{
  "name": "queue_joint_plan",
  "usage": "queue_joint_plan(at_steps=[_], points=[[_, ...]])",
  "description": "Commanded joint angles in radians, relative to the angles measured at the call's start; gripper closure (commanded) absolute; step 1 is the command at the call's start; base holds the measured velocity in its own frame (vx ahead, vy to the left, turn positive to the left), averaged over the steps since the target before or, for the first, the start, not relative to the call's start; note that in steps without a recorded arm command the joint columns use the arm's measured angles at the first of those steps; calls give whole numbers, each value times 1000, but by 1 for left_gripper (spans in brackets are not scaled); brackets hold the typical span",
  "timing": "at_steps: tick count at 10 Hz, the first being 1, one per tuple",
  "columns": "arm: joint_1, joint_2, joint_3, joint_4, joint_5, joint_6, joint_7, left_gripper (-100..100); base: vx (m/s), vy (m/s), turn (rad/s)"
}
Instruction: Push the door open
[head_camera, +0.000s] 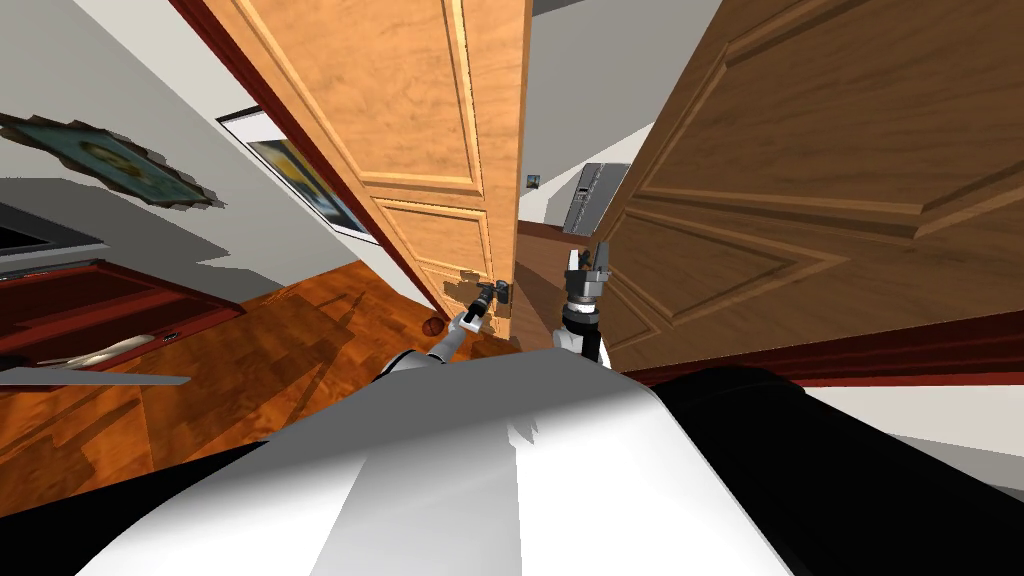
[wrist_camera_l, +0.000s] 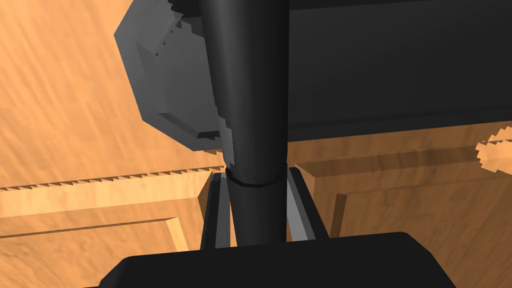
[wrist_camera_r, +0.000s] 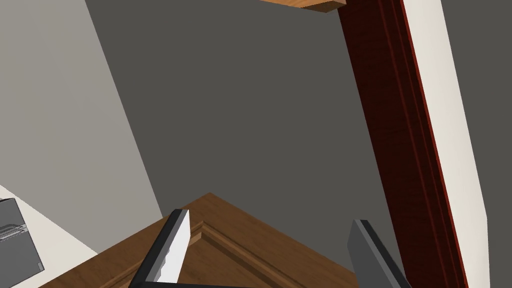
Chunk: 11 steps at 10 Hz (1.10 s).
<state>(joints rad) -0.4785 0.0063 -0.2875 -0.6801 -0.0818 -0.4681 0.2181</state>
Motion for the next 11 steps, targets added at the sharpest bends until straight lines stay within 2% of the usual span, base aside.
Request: queue_joint_plan(at_steps=[1, 2, 4, 5, 7, 11], points=[[8, 14, 4, -28, 1, 6, 0, 100, 89, -74, 6], [8, 26, 23, -26, 6, 8, -9, 100, 136, -97, 38], [8, 30, 30, -26, 8, 8, -12, 100, 118, -141, 50], [8, 40, 53, -24, 14, 10, -21, 100, 124, -151, 78], [8, 44, 61, -23, 16, 10, -25, 100, 103, -149, 60], [8, 58, 111, -19, 30, 14, -46, 100, 115, -124, 55]])
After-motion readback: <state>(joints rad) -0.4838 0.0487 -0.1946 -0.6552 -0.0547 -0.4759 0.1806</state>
